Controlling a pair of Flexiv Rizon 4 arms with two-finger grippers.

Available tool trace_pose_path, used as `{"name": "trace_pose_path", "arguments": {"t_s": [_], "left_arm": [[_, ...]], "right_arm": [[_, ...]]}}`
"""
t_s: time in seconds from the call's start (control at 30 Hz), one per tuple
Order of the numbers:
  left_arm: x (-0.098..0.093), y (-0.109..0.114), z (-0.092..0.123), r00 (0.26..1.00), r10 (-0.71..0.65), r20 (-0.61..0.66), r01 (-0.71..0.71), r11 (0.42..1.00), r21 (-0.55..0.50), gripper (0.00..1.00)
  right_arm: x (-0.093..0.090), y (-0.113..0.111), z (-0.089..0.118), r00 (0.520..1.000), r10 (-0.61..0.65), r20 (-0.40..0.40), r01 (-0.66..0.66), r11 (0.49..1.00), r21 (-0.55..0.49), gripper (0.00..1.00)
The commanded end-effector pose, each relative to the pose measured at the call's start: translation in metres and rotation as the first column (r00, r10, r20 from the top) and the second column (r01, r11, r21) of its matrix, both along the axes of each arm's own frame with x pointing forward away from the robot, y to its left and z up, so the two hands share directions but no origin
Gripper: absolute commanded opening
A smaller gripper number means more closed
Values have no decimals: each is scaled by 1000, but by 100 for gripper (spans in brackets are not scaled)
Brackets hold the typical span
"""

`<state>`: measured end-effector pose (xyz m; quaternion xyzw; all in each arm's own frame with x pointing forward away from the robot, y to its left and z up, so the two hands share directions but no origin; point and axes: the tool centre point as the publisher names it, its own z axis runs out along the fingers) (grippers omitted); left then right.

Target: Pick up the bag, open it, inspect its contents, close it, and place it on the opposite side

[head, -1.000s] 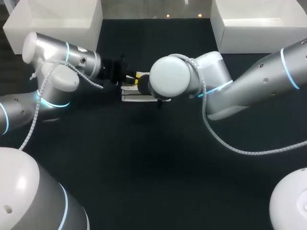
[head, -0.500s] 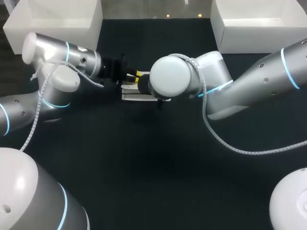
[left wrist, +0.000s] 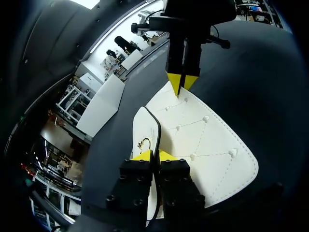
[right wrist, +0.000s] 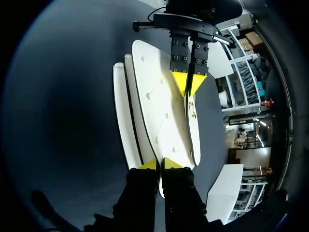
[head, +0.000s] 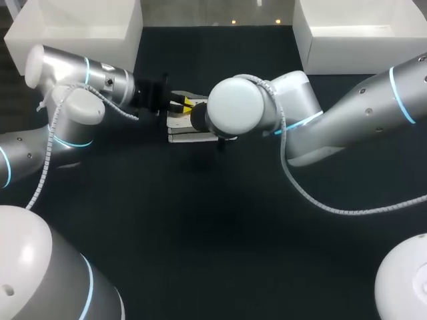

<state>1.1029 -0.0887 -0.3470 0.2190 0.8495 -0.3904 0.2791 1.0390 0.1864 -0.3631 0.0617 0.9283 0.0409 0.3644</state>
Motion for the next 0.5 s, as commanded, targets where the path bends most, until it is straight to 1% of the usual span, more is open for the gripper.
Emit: {"name": "trace_pose_path", "arguments": {"t_s": [0.03,0.17,0.37,0.5], "left_arm": [[2,-14,-2,1000,-3,12,3,1000,-11,0],[0,-24,-1,1000,-8,13,8,1000,4,0],[-9,-27,-1,1000,-15,14,14,999,41,0],[1,-18,-6,1000,26,6,-26,999,47,0]], "right_arm": [[-1,-1,-1,1000,-1,1,1,1000,-1,0],[-1,-1,-1,1000,-1,1,1,1000,-1,0],[-1,-1,-1,1000,-1,1,1,1000,-1,0],[-1,-1,-1,1000,-1,1,1,1000,-1,0]]}}
